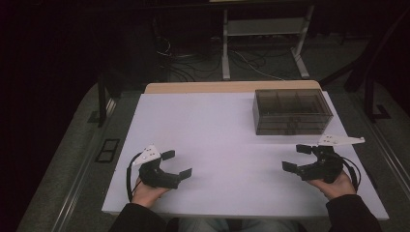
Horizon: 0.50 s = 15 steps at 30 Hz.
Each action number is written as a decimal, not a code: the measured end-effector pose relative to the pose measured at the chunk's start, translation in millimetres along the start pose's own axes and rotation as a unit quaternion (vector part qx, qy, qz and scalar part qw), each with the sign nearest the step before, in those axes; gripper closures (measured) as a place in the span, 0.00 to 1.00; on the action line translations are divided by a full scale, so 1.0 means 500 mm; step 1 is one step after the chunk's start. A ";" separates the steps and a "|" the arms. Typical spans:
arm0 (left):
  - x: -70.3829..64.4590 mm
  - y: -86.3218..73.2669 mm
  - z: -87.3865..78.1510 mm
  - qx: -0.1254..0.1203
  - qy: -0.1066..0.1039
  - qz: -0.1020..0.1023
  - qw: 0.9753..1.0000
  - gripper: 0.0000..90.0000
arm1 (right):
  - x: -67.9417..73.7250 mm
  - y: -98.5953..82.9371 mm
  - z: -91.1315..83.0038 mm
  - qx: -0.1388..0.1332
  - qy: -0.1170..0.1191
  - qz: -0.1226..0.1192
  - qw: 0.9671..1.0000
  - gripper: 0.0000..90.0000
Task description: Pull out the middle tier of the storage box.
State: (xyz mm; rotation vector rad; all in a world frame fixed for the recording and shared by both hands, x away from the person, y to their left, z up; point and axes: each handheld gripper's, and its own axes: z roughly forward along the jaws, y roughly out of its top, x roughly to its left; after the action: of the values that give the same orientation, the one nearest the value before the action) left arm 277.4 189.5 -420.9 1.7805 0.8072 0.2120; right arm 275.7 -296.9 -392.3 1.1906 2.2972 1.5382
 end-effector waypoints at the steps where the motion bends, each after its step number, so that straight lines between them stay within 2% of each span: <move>1: 0.000 0.000 0.000 0.000 0.000 0.000 1.000 0.00 | 0.000 0.000 0.000 0.000 0.000 0.000 1.000 0.00; 15: 0.002 -0.001 0.001 0.001 0.001 -0.001 1.000 0.00 | -0.013 0.013 0.009 0.012 0.006 0.008 1.000 0.00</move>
State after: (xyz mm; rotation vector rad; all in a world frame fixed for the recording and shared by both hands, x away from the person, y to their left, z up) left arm 278.1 189.8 -421.5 1.7816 0.8106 0.2121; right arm 285.7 -297.1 -391.0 1.2103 2.3254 1.5316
